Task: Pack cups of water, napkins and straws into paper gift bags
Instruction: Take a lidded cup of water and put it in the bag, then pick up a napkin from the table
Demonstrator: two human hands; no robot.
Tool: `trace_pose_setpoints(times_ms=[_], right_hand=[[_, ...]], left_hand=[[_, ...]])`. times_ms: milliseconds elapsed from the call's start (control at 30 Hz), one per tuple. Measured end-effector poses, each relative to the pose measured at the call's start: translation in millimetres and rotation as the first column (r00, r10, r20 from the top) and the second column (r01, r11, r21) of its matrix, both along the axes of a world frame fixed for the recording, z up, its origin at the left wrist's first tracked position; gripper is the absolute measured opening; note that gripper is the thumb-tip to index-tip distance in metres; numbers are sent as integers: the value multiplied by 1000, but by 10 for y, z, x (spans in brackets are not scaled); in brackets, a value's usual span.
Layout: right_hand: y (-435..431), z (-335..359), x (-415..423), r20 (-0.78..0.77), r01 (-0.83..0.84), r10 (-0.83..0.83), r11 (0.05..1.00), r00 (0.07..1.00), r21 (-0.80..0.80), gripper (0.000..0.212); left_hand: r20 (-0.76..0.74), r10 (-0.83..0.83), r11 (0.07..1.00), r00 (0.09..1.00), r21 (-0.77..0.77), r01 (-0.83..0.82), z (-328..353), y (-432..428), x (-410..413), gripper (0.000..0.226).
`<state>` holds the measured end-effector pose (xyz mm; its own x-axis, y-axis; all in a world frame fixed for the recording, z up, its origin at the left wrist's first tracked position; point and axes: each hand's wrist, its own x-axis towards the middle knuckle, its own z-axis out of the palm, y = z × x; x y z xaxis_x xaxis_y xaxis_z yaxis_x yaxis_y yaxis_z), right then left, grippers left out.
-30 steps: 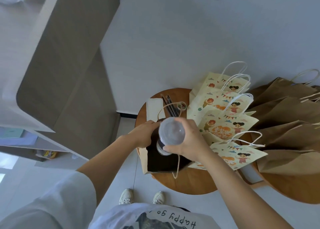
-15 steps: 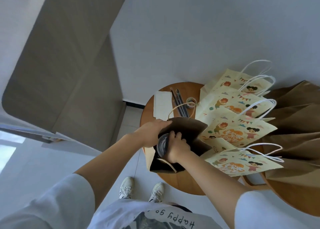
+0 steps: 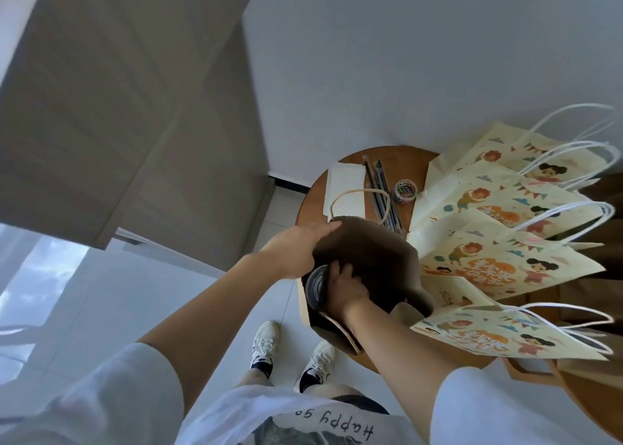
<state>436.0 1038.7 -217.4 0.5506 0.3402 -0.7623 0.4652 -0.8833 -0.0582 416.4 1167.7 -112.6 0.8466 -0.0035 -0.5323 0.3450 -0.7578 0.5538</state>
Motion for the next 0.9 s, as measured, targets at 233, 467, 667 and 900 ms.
trace_pose_setpoints(times_ms=[233,467,667,900], right_hand=[[-228,854,43,221,20,-163,846,961,533,27],[-657,1368,560,130,181,-633,403,763,897,13],[-402,1066,1469,-37,478,-667,493,745,727,14],[-32,-69,2146,-189,520,-486,818,853,247,20]], left_hand=[[54,264,950,963,-187,-250,12,-28,20,53],[-89,720,576,688,-476,-664,12,89,310,31],[-94,604,745,792,-287,-602,-468,185,904,15],[-206,456,877,866,-61,-476,-1408,253,1514,17]])
